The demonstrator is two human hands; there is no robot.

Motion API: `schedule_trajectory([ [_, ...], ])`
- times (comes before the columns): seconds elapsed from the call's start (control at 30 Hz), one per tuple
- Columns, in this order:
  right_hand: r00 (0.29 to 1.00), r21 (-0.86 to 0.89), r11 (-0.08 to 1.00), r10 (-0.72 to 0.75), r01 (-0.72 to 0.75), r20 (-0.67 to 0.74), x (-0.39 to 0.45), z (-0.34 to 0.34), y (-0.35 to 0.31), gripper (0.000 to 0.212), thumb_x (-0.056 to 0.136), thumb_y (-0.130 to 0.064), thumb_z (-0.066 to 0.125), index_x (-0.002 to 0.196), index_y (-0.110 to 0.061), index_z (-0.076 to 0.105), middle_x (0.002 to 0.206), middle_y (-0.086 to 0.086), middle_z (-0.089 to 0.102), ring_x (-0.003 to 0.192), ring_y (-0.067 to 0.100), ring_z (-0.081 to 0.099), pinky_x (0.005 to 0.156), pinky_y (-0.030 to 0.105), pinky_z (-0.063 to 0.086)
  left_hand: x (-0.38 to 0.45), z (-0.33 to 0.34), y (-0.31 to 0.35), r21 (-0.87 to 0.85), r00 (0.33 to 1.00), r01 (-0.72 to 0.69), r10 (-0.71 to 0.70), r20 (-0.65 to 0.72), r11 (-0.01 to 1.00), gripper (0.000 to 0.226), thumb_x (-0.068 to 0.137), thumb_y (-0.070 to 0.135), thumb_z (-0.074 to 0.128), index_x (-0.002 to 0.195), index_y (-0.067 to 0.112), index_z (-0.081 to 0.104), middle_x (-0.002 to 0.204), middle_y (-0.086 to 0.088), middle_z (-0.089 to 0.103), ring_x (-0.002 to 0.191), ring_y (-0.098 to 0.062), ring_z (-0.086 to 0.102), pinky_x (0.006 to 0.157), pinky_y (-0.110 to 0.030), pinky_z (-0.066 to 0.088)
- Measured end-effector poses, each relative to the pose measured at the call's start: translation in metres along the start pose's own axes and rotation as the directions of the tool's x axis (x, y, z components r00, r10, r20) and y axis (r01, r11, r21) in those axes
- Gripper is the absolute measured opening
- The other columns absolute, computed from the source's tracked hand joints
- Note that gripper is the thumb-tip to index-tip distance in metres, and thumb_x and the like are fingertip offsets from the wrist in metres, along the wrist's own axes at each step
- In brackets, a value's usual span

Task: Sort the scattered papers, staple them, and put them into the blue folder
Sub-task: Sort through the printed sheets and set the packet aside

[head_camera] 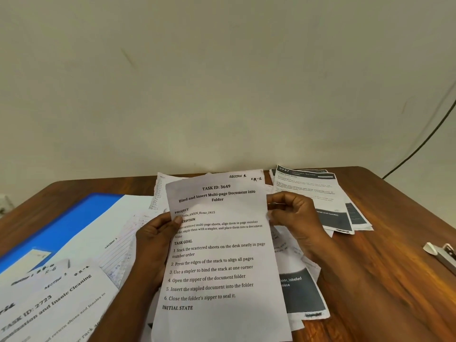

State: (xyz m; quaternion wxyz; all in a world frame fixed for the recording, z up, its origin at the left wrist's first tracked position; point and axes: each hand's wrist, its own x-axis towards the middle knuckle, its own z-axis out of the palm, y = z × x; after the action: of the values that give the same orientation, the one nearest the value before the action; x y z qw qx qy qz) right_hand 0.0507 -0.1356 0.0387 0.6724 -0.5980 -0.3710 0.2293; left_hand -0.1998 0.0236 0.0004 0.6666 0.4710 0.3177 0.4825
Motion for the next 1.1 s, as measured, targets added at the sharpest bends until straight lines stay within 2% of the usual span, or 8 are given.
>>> schedule_trajectory([
  [0.1, 0.996, -0.217, 0.976, -0.015, -0.004, -0.086, 0.002, -0.003, 0.008, 0.033, 0.077, 0.009, 0.082, 0.097, -0.015, 0.072, 0.095, 0.008, 0.077, 0.093, 0.032, 0.074, 0.085, 0.047, 0.062, 0.003, -0.003, -0.001, 0.0, 1.0, 0.014, -0.014, -0.006, 1.0, 0.023, 0.092, 0.009, 0.074, 0.114, 0.004, 0.075, 0.109, -0.018, 0.079, 0.089, -0.031, 0.077, 0.072, -0.04, 0.067],
  [0.2, 0.993, -0.499, 0.865, -0.015, -0.045, -0.115, 0.003, -0.007, 0.012, 0.058, 0.071, -0.006, 0.093, 0.113, -0.022, 0.056, 0.105, -0.006, 0.072, 0.096, 0.014, 0.07, 0.086, 0.034, 0.06, 0.004, -0.005, 0.0, -0.044, 0.999, 0.036, -0.036, -0.01, 0.998, 0.022, 0.092, 0.008, 0.073, 0.114, 0.003, 0.075, 0.107, -0.017, 0.08, 0.085, -0.028, 0.078, 0.068, -0.038, 0.066],
  [0.27, 0.988, -0.52, 0.844, 0.067, -0.129, -0.137, 0.002, -0.011, 0.011, 0.068, 0.072, -0.008, 0.092, 0.122, -0.024, 0.048, 0.107, -0.003, 0.074, 0.097, 0.015, 0.072, 0.079, 0.03, 0.061, 0.005, -0.007, 0.001, -0.054, 0.999, 0.048, -0.049, -0.017, 0.997, 0.019, 0.093, 0.008, 0.073, 0.112, 0.005, 0.075, 0.106, -0.017, 0.08, 0.083, -0.027, 0.079, 0.066, -0.037, 0.065],
  [0.4, 0.967, -0.322, 0.917, 0.188, -0.235, -0.17, -0.001, -0.015, 0.013, 0.041, 0.084, 0.0, 0.082, 0.113, -0.02, 0.061, 0.101, -0.002, 0.076, 0.082, 0.017, 0.077, 0.062, 0.029, 0.062, 0.008, -0.01, 0.0, -0.045, 0.998, 0.059, -0.059, -0.019, 0.997, 0.017, 0.093, 0.008, 0.073, 0.11, 0.006, 0.076, 0.109, -0.018, 0.079, 0.086, -0.029, 0.078, 0.072, -0.041, 0.066],
  [0.53, 0.959, -0.046, 0.97, 0.227, -0.238, -0.171, 0.003, -0.017, 0.006, 0.021, 0.089, 0.008, 0.073, 0.098, -0.011, 0.074, 0.096, 0.01, 0.081, 0.086, 0.032, 0.078, 0.082, 0.052, 0.064, 0.004, -0.002, -0.001, -0.021, 0.998, 0.062, -0.062, 0.001, 0.998, 0.017, 0.093, 0.006, 0.073, 0.11, 0.004, 0.076, 0.106, -0.019, 0.08, 0.084, -0.03, 0.078, 0.074, -0.043, 0.067],
  [0.7, 0.971, 0.228, 0.955, 0.216, -0.189, -0.101, 0.003, -0.013, -0.01, 0.02, 0.089, 0.01, 0.069, 0.099, -0.006, 0.072, 0.103, 0.02, 0.078, 0.084, 0.034, 0.075, 0.085, 0.051, 0.062, -0.002, 0.01, -0.002, 0.003, 0.998, 0.055, -0.055, 0.041, 0.998, 0.013, 0.094, 0.004, 0.072, 0.107, 0.002, 0.075, 0.101, -0.018, 0.08, 0.074, -0.026, 0.078, 0.062, -0.037, 0.065],
  [0.9, 0.99, 0.267, 0.957, 0.131, -0.112, -0.055, -0.002, -0.005, -0.023, 0.023, 0.088, 0.005, 0.072, 0.109, -0.005, 0.072, 0.101, 0.016, 0.08, 0.082, 0.026, 0.076, 0.07, 0.033, 0.065, -0.01, 0.02, -0.002, -0.005, 0.997, 0.004, -0.004, 0.074, 1.0, 0.018, 0.092, 0.007, 0.073, 0.109, 0.002, 0.076, 0.103, -0.017, 0.08, 0.078, -0.027, 0.078, 0.065, -0.039, 0.066],
  [1.1, 0.994, 0.233, 0.969, 0.096, -0.08, -0.057, -0.004, 0.003, -0.02, 0.021, 0.091, 0.005, 0.07, 0.105, -0.01, 0.072, 0.1, 0.017, 0.079, 0.085, 0.03, 0.073, 0.073, 0.035, 0.062, -0.01, 0.017, -0.002, 0.031, 0.995, -0.079, 0.077, 0.066, 0.996, 0.027, 0.091, 0.013, 0.074, 0.117, 0.007, 0.076, 0.111, -0.016, 0.079, 0.091, -0.032, 0.078, 0.076, -0.043, 0.065],
])
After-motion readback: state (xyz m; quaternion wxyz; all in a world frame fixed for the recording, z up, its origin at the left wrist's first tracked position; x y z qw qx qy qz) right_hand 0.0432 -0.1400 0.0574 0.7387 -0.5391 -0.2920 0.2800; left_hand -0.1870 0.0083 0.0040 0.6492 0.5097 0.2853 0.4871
